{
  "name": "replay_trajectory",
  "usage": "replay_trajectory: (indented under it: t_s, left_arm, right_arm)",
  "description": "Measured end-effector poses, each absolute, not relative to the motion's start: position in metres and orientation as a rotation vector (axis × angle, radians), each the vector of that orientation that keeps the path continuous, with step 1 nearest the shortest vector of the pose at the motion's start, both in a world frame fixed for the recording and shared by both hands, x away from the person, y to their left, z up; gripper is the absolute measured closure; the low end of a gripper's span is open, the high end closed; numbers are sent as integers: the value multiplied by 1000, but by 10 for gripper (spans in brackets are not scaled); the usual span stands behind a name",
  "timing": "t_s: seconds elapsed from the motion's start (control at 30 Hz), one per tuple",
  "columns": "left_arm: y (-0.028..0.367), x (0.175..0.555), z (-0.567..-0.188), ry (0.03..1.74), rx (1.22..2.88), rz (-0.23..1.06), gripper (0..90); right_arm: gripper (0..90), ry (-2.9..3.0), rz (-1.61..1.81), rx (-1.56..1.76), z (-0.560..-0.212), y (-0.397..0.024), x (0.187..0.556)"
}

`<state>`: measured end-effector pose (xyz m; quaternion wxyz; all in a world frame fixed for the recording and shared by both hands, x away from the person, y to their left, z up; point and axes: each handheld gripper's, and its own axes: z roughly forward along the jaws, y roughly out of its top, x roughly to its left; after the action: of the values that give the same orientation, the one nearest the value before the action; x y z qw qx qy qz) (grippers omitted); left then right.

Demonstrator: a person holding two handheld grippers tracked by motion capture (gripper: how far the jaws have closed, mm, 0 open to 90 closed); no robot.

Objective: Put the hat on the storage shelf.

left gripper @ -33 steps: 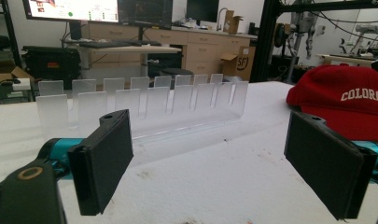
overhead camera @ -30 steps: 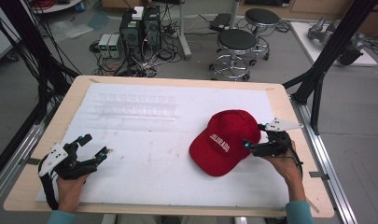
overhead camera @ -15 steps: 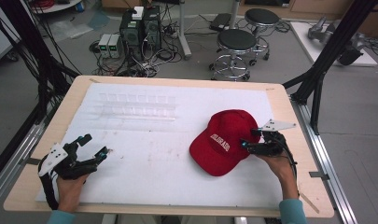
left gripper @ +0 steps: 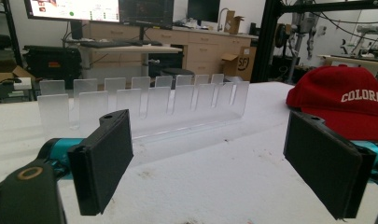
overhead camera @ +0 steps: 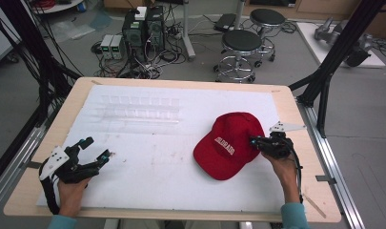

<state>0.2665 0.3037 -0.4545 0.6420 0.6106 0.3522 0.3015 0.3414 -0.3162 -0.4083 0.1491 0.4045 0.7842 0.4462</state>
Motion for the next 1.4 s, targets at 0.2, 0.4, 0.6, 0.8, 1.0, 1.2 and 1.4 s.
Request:
replay_trajectory:
  t_s: [0.2, 0.4, 0.6, 0.8, 1.0, 1.2, 1.4]
  left_arm:
    - [304, 267, -454, 810, 1389, 688, 159]
    - [304, 267, -454, 811, 1389, 688, 159]
    - [303, 267, -454, 834, 1384, 700, 156]
    - [303, 268, -454, 865, 1378, 710, 156]
    - [303, 269, -454, 888, 1375, 711, 156]
    - [304, 271, -453, 907, 1380, 692, 155]
    - [303, 273, -453, 907, 1409, 684, 156]
  right_arm:
    - [875, 2241, 1295, 1161, -406, -316, 340]
    - [878, 2237, 1302, 1169, -405, -316, 338]
    - [878, 2222, 1314, 1117, -398, -314, 332]
    - [878, 2199, 1357, 1068, -389, -313, 324]
    - [878, 2186, 1424, 1017, -374, -305, 318]
    - [878, 2178, 1493, 920, -357, -289, 312]
    - [878, 2175, 1557, 849, -343, -272, 309]
